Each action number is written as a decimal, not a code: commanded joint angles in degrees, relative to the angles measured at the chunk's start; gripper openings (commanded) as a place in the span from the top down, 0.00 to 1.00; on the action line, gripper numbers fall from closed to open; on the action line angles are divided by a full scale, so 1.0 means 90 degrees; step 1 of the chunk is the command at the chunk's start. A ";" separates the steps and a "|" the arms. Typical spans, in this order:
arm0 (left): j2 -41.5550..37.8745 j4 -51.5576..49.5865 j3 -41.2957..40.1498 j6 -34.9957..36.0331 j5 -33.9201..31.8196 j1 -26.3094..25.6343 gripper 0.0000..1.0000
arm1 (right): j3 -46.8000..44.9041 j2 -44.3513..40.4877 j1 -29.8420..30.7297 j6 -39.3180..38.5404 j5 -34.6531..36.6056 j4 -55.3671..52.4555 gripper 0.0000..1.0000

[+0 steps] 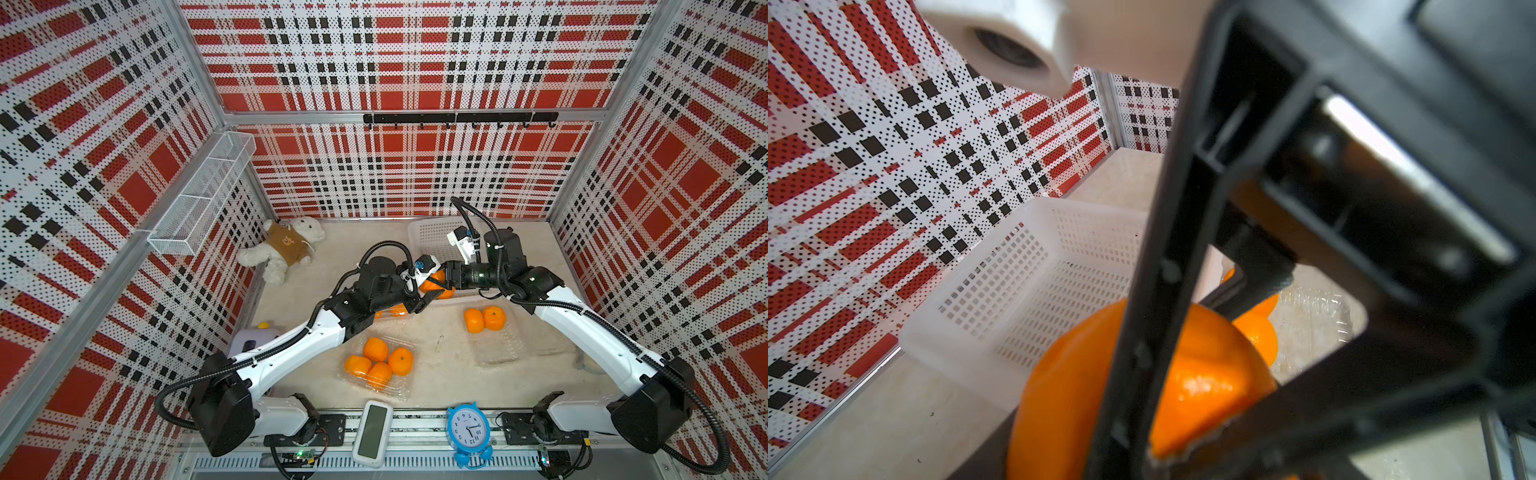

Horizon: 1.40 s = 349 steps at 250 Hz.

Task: Take oranges out of containers
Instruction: Pick up the orange from the packing box, then place the orange in the basket.

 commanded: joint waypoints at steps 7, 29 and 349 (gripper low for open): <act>0.0031 0.0048 0.0253 -0.0039 0.0181 0.0059 0.75 | 0.0313 0.0119 0.0017 -0.0366 0.0641 -0.0581 0.12; 0.0169 -0.0153 0.0437 -0.0068 0.0054 0.0073 0.77 | 0.0396 0.0110 -0.0044 -0.0398 0.1072 -0.0914 0.00; 0.8057 -0.6534 0.9854 -0.1858 -0.1708 0.0262 0.68 | -0.0875 -0.2674 -0.1316 -0.0817 0.5305 -0.4235 0.00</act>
